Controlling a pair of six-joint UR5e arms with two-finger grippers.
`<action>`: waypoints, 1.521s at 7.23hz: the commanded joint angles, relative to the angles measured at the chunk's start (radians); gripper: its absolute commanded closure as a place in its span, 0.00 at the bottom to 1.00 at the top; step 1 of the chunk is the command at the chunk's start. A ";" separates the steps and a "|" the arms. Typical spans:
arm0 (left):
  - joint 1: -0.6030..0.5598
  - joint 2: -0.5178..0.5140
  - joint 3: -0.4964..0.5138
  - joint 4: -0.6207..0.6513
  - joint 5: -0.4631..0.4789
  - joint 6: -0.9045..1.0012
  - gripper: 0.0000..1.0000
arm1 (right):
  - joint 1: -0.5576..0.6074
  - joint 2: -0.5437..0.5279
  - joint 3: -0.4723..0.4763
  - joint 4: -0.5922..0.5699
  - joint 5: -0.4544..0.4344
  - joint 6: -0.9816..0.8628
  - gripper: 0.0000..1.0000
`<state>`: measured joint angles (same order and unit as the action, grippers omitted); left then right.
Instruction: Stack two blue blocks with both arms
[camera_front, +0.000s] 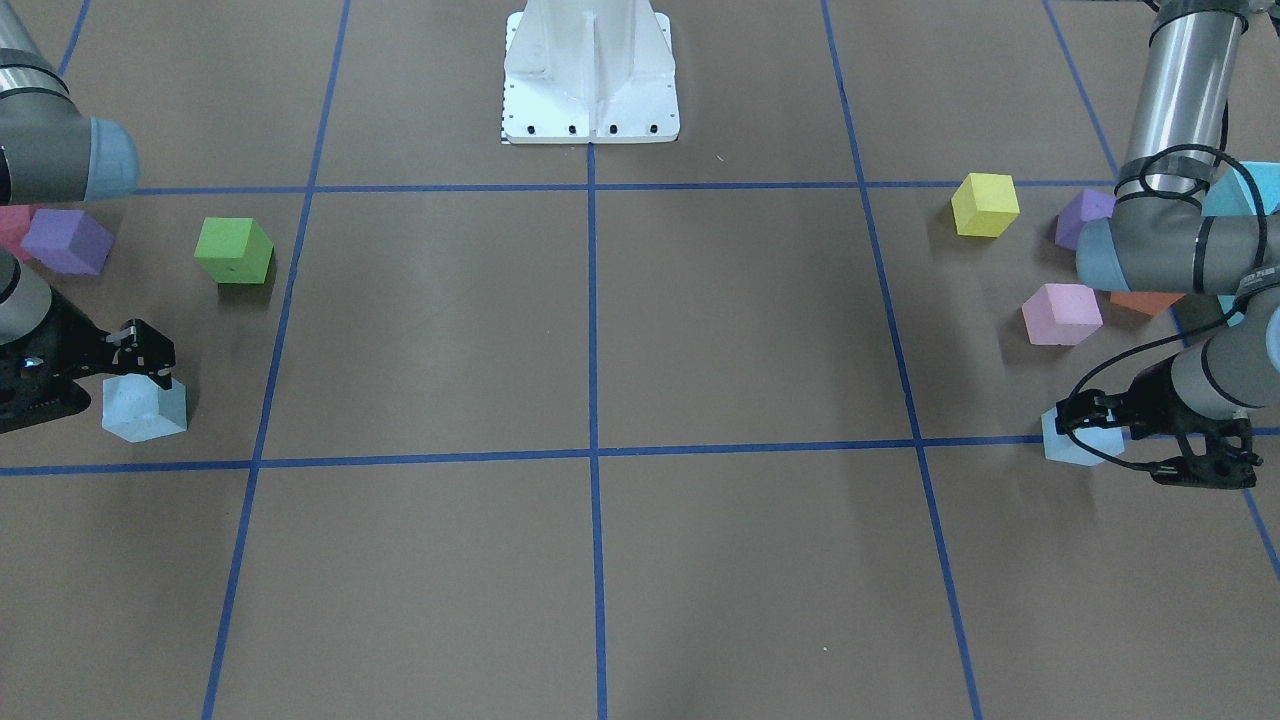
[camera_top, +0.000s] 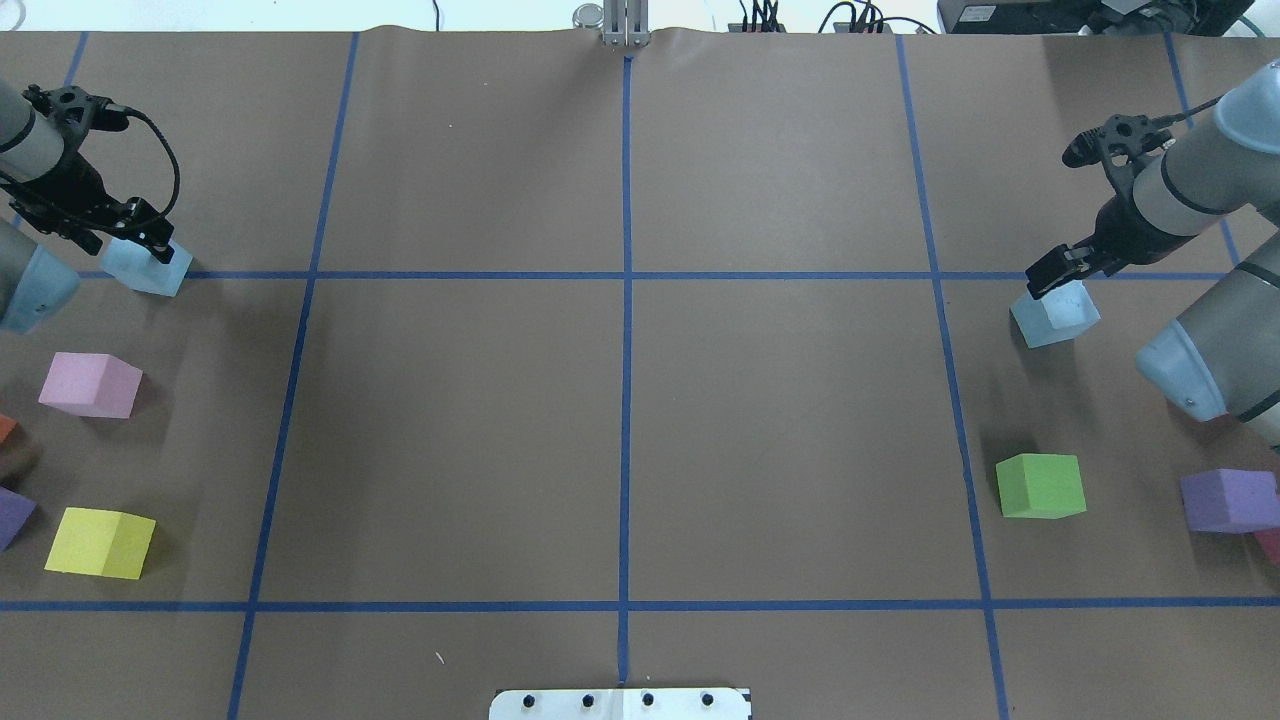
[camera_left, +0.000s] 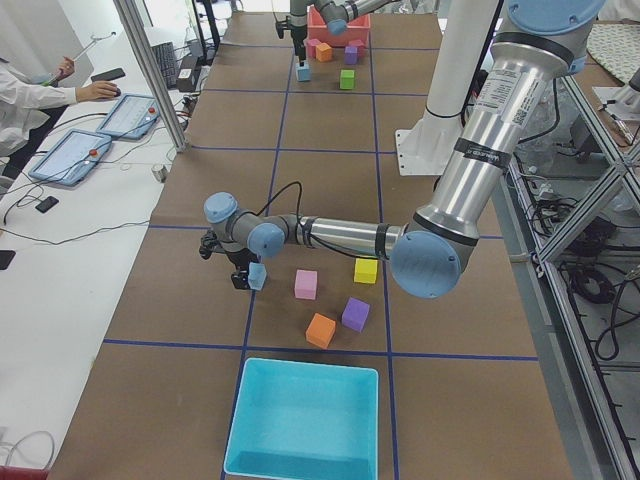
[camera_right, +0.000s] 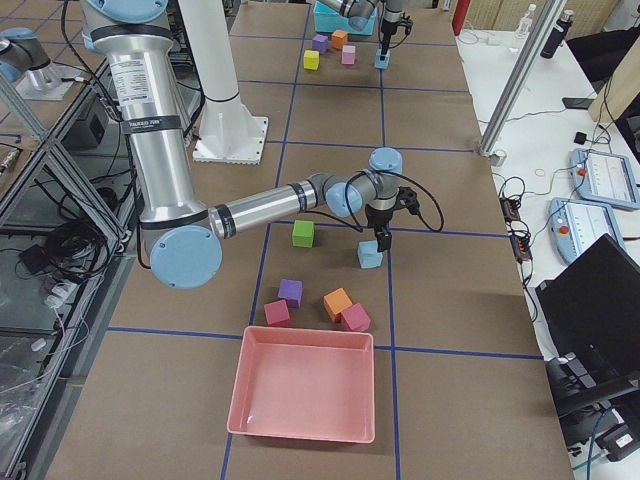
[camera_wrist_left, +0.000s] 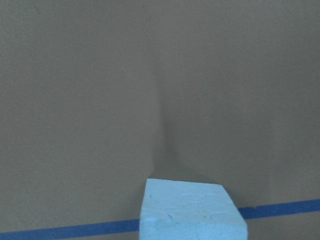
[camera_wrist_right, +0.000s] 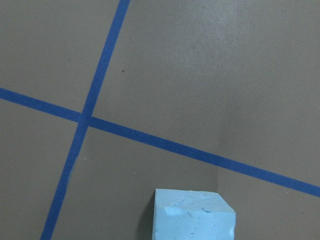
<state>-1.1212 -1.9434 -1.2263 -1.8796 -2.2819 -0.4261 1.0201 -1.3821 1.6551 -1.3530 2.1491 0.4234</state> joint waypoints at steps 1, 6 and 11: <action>0.015 -0.002 0.001 -0.004 0.004 -0.006 0.13 | 0.000 0.000 0.000 0.000 0.000 0.000 0.00; 0.018 -0.006 -0.002 -0.004 0.004 -0.022 0.37 | -0.014 -0.003 -0.137 0.169 -0.021 0.049 0.02; 0.018 -0.006 -0.005 -0.004 0.004 -0.025 0.39 | -0.054 -0.001 -0.136 0.204 -0.032 0.114 0.05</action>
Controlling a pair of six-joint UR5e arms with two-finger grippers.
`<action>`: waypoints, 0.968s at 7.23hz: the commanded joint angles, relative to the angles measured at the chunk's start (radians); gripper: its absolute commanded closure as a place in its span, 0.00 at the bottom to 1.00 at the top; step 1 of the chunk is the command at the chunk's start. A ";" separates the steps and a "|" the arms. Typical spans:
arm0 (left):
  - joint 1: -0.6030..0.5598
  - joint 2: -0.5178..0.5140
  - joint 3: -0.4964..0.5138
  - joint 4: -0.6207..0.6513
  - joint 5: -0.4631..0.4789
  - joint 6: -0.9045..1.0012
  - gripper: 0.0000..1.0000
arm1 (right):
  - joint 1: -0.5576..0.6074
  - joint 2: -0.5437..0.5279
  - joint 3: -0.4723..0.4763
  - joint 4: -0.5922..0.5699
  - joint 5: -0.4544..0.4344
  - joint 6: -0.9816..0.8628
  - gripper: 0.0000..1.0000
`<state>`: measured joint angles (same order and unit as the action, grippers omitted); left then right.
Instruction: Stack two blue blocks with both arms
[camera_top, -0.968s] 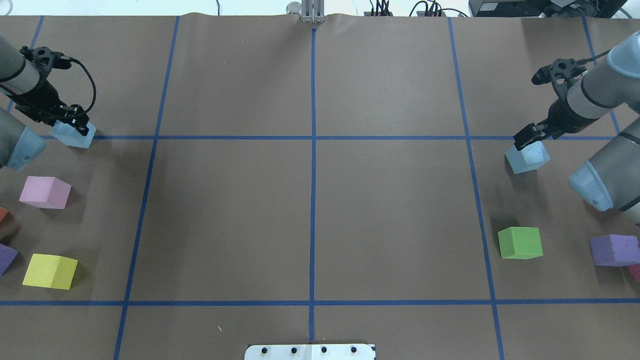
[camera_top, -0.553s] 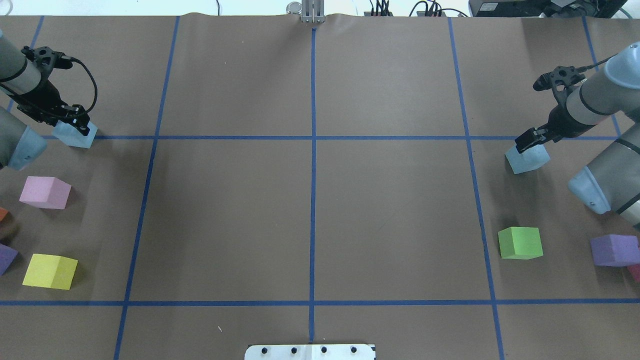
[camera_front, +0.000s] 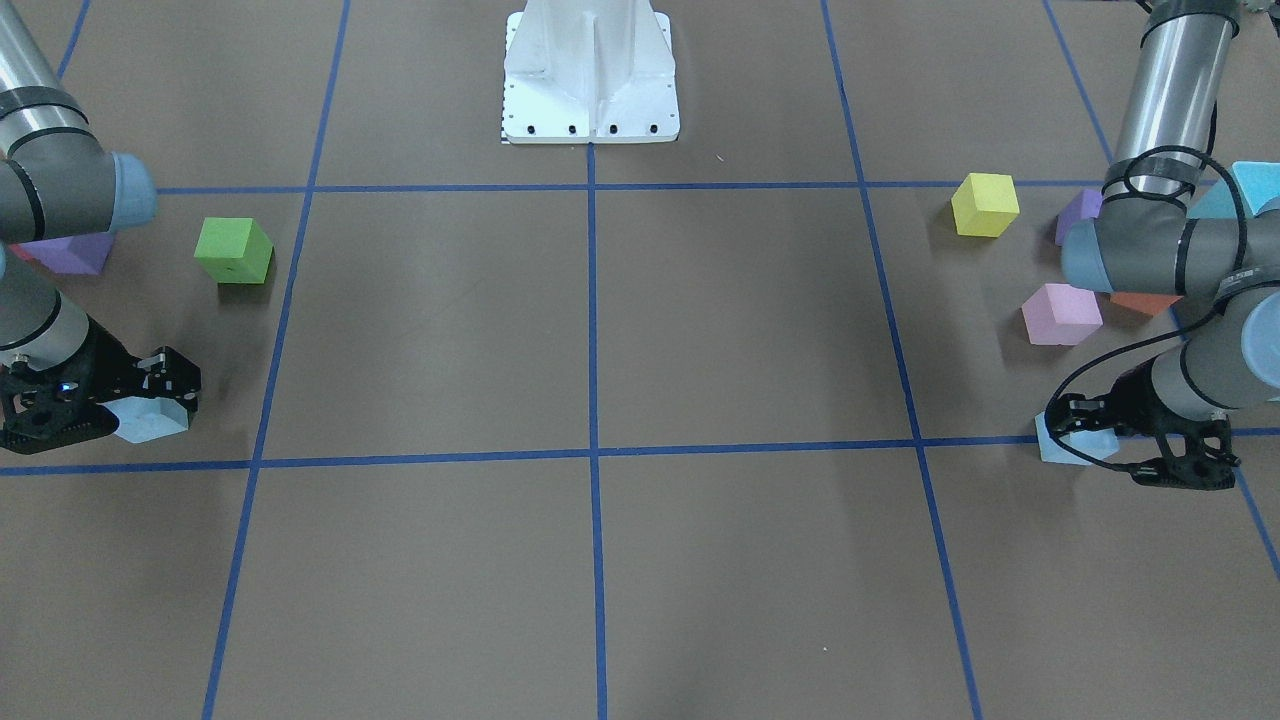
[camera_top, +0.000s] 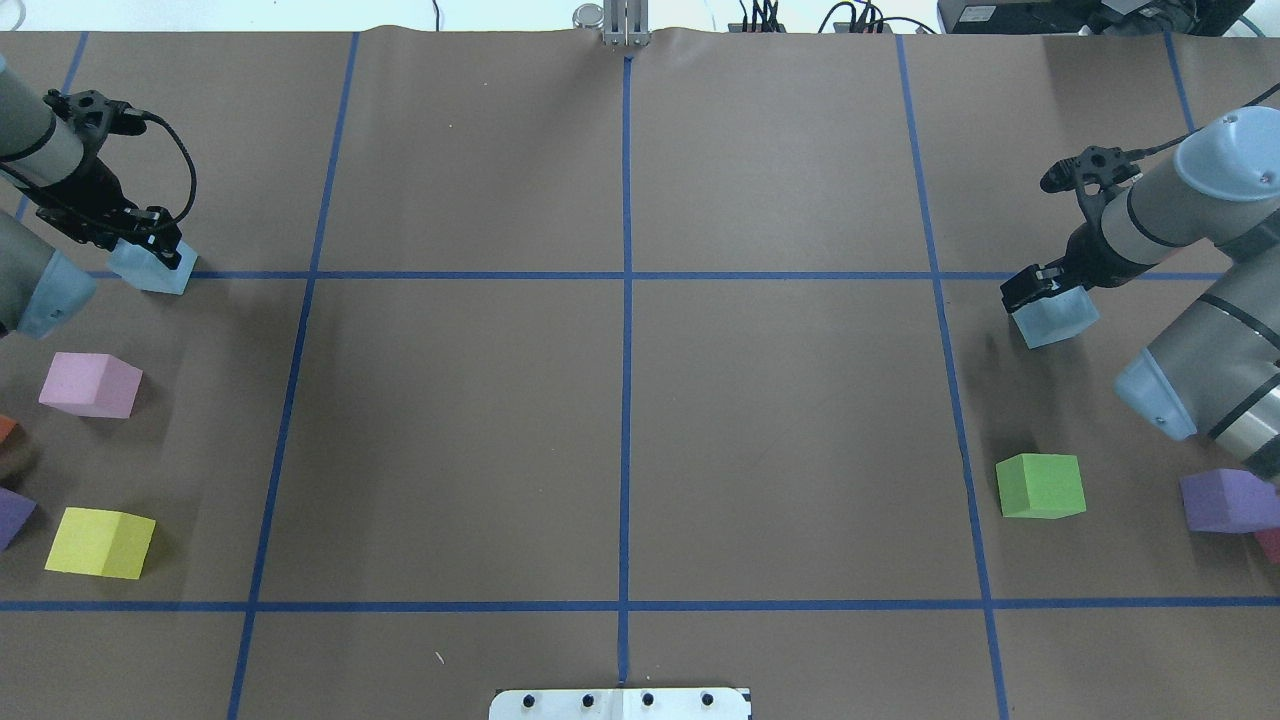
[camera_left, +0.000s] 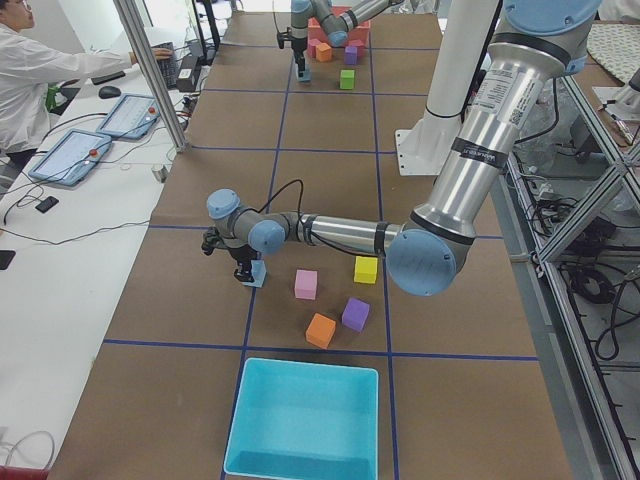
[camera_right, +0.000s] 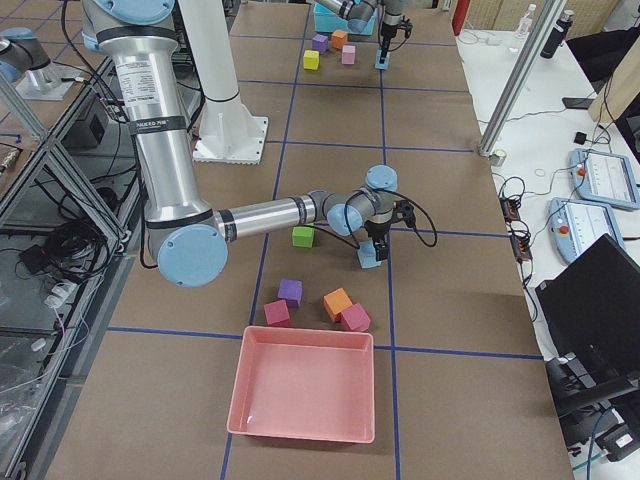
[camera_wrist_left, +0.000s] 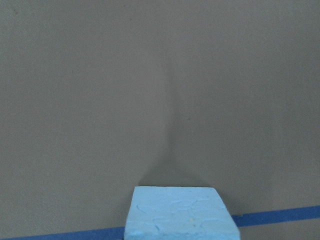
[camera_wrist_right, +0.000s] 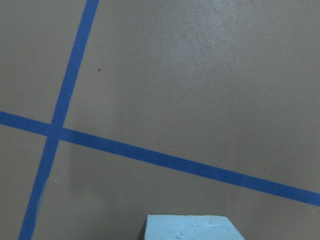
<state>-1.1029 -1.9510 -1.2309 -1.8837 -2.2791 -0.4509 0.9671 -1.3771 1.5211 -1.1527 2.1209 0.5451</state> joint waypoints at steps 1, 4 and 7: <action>0.000 0.001 -0.001 0.000 0.000 0.000 0.40 | -0.001 -0.010 0.002 0.004 -0.007 -0.020 0.10; 0.000 -0.002 -0.002 0.000 0.000 -0.018 0.50 | -0.007 -0.028 0.027 0.002 -0.041 -0.048 0.40; -0.005 -0.006 -0.031 0.014 -0.006 -0.035 0.52 | -0.008 -0.014 0.046 -0.013 -0.039 -0.048 0.46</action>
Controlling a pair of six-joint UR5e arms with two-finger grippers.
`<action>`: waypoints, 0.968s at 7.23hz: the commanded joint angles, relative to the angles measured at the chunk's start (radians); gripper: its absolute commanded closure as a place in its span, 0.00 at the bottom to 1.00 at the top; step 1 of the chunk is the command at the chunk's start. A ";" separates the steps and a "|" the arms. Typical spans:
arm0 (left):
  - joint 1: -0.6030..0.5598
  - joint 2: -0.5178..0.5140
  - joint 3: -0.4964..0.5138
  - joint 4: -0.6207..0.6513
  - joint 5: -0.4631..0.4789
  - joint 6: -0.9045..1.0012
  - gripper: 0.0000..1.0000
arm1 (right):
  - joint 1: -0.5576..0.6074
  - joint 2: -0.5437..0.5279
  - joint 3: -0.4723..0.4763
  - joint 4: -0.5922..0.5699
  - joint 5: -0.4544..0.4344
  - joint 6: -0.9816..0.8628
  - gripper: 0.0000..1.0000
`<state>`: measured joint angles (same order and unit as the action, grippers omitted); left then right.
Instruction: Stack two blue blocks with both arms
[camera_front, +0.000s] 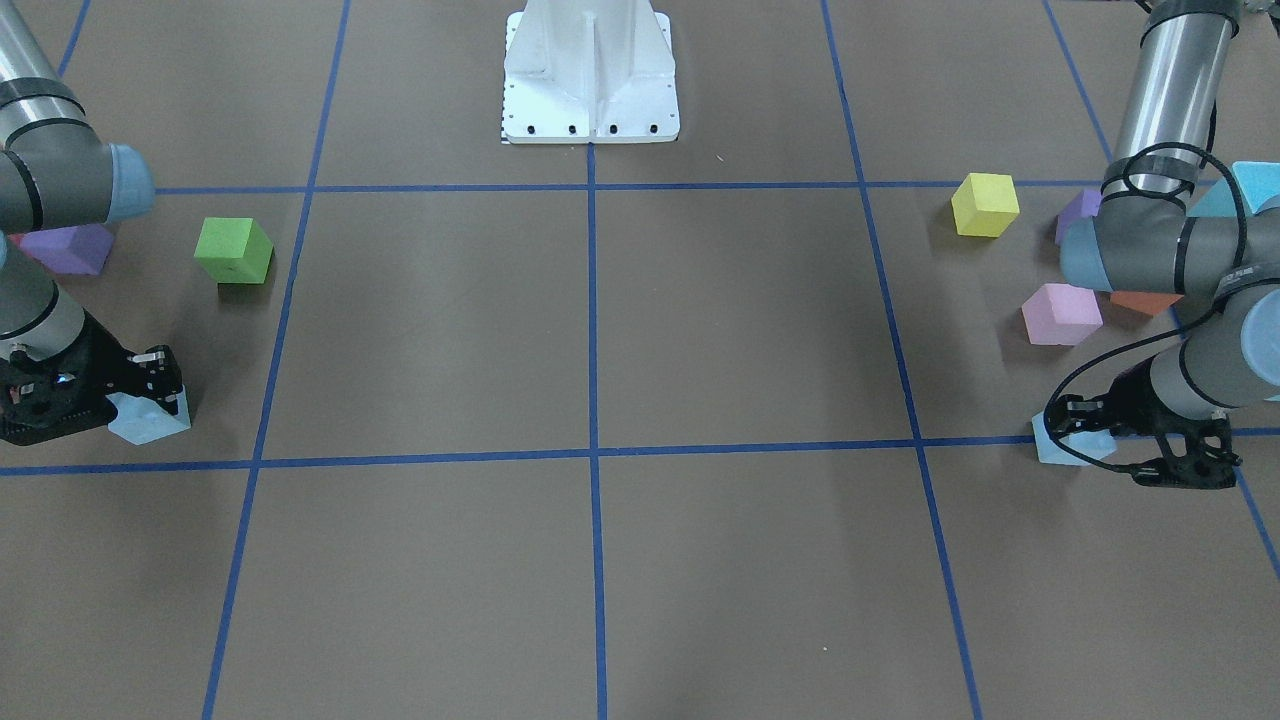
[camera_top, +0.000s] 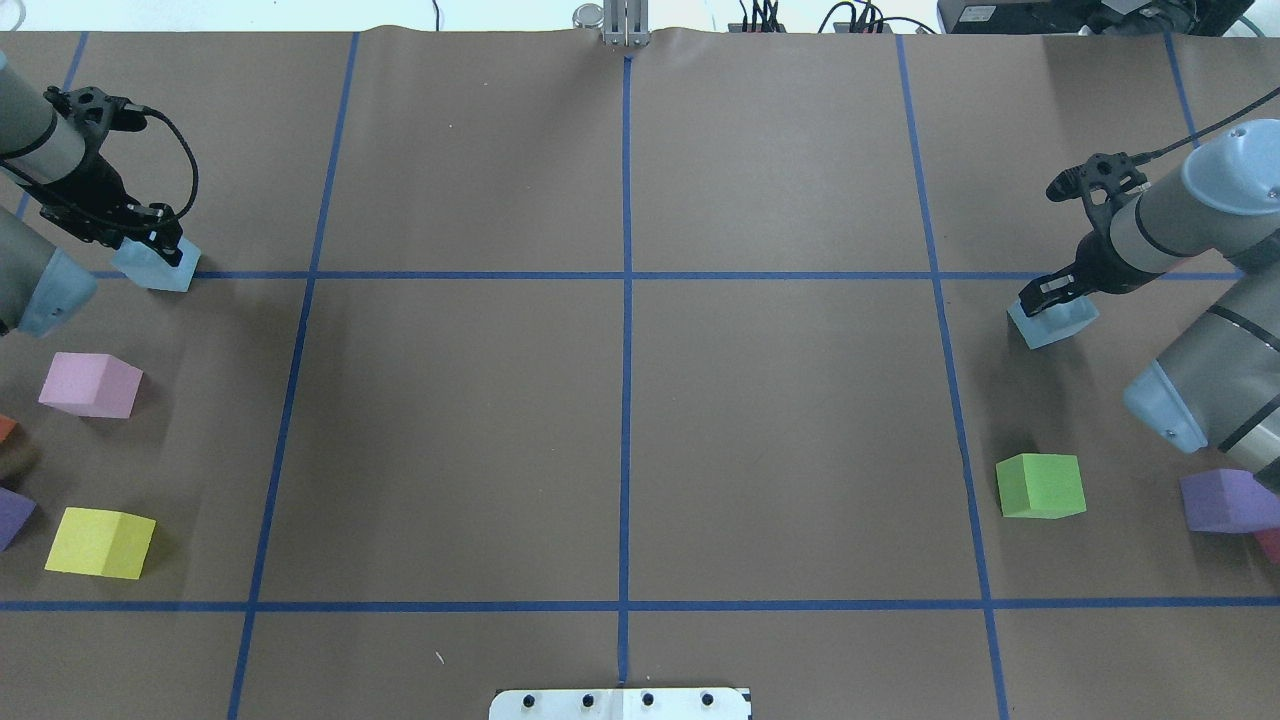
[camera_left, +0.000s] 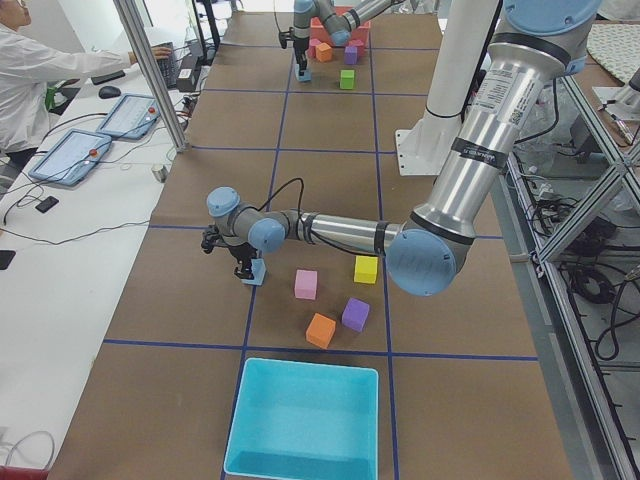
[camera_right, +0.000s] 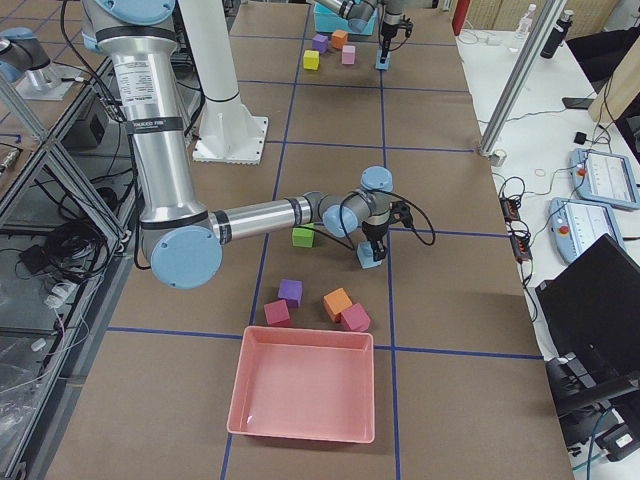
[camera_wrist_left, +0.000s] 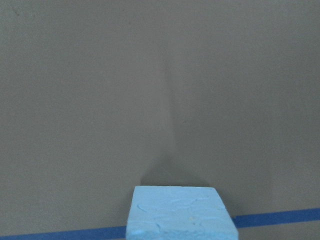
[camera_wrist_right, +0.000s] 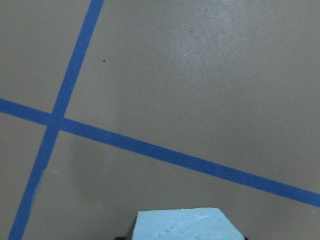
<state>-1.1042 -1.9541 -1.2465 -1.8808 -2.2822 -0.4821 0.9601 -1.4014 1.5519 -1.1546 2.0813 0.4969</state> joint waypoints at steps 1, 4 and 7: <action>-0.011 -0.008 -0.024 0.014 -0.005 -0.007 0.52 | -0.004 0.021 0.051 -0.060 0.009 0.000 0.46; -0.040 -0.049 -0.118 0.151 -0.062 -0.080 0.52 | -0.094 0.324 0.149 -0.472 -0.001 0.168 0.45; -0.036 -0.097 -0.152 0.164 -0.063 -0.289 0.52 | -0.265 0.543 0.046 -0.473 -0.093 0.433 0.45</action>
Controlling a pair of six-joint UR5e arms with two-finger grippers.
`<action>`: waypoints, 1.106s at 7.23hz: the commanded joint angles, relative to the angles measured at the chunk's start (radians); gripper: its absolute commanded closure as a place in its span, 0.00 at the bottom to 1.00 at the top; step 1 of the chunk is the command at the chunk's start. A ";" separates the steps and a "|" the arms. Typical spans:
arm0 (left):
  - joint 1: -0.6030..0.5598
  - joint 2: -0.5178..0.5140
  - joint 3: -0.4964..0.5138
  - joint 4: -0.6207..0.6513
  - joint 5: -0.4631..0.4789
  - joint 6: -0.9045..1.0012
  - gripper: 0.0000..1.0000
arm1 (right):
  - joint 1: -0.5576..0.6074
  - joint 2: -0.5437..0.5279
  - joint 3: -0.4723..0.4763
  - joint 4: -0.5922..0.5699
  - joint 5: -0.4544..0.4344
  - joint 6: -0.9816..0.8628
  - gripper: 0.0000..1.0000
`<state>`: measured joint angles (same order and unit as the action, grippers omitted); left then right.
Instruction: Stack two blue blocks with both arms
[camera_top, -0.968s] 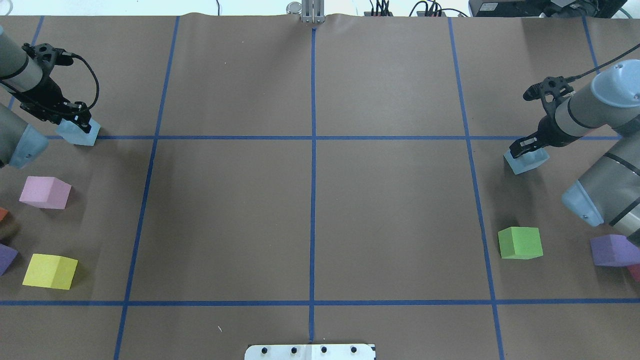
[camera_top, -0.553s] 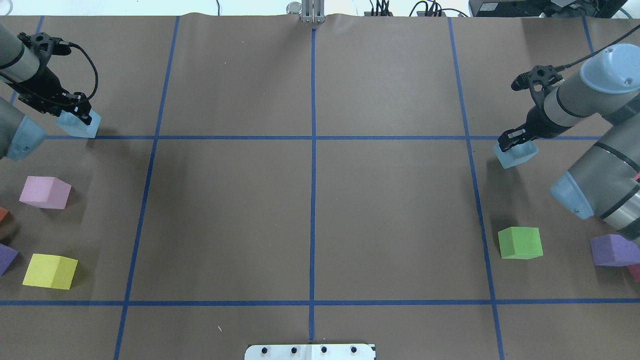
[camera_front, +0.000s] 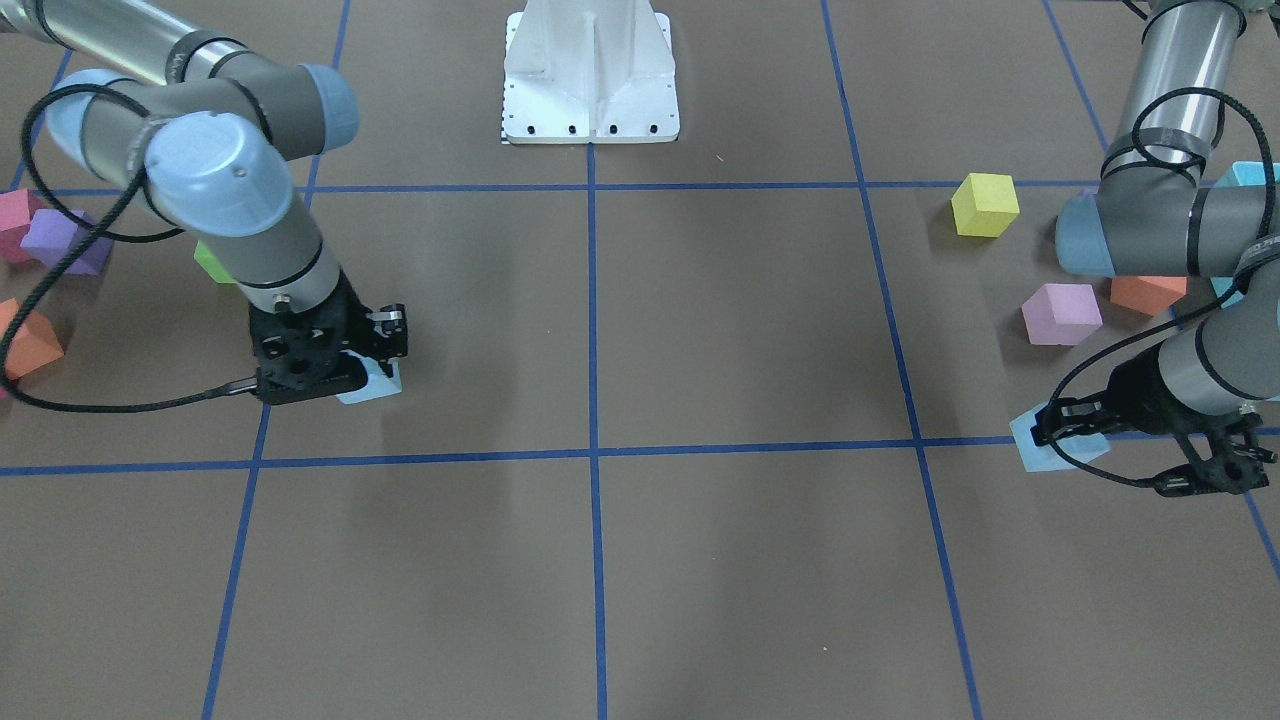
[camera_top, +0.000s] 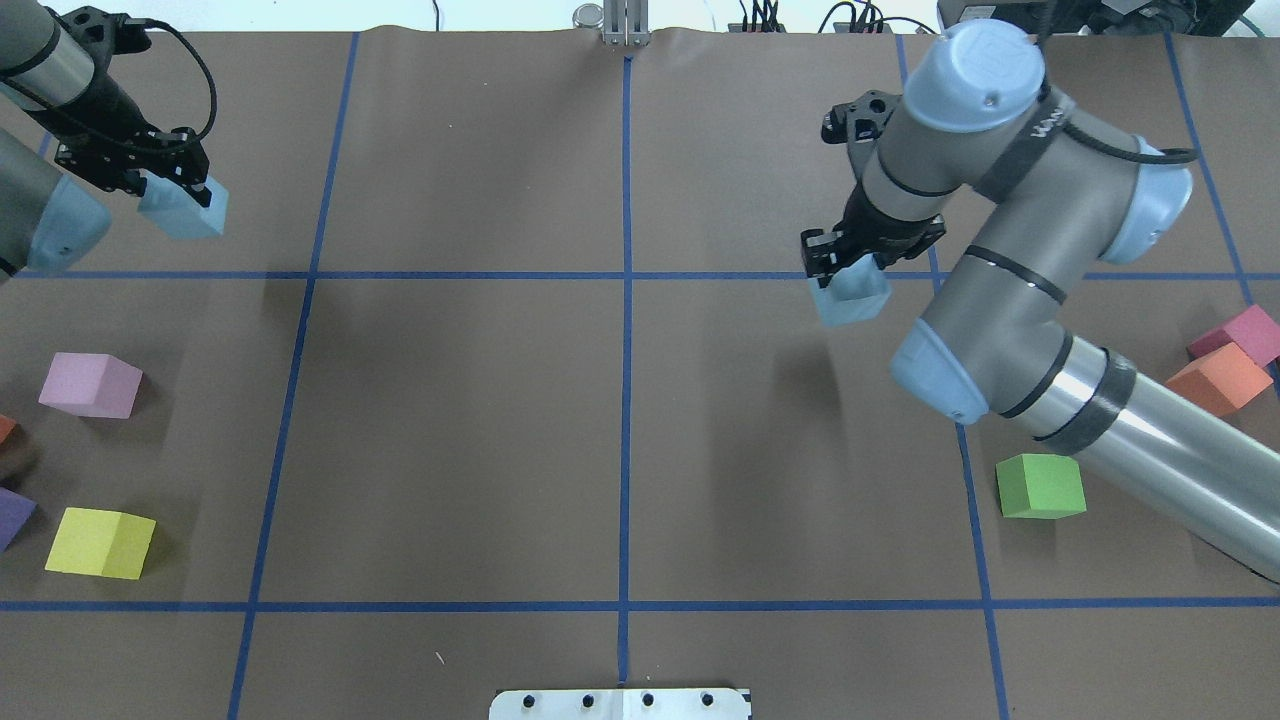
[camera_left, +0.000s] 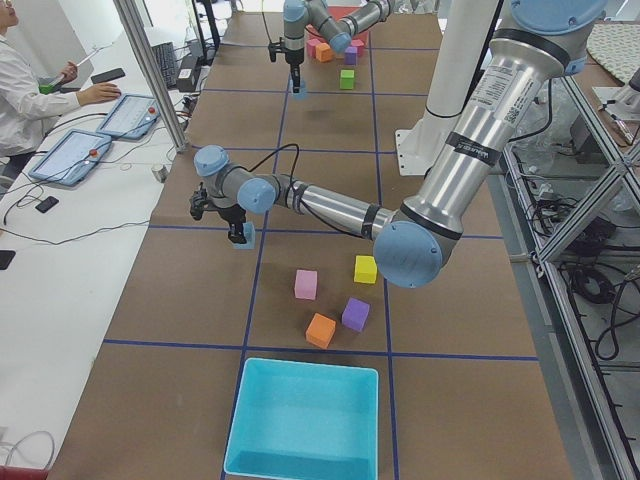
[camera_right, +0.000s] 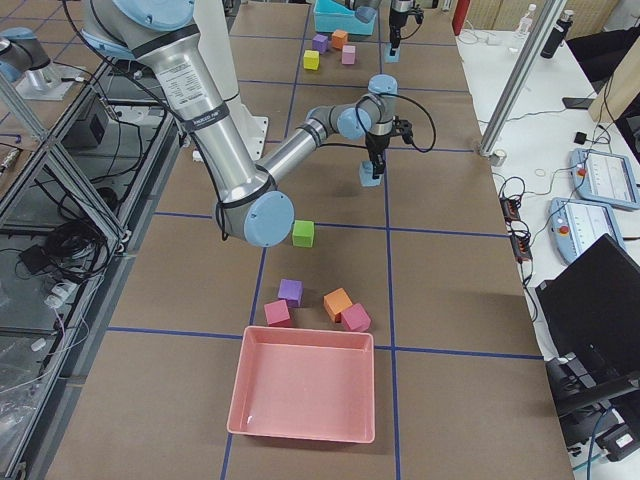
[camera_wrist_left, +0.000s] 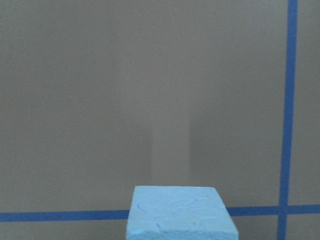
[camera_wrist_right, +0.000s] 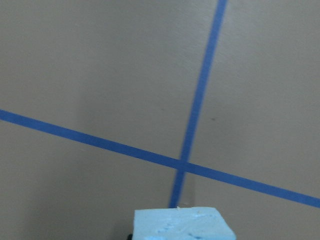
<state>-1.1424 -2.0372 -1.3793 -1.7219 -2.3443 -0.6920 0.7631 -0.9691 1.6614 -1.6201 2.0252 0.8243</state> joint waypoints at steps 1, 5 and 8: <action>0.006 -0.026 -0.020 0.005 -0.001 -0.105 0.52 | -0.103 0.204 -0.151 -0.006 -0.071 0.160 0.45; 0.068 -0.046 -0.058 0.004 0.005 -0.260 0.52 | -0.177 0.313 -0.322 0.134 -0.141 0.335 0.42; 0.121 -0.066 -0.089 0.004 0.008 -0.372 0.52 | -0.202 0.367 -0.389 0.134 -0.154 0.410 0.42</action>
<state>-1.0456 -2.0905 -1.4593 -1.7180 -2.3381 -1.0130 0.5742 -0.6364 1.3157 -1.4872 1.8820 1.1944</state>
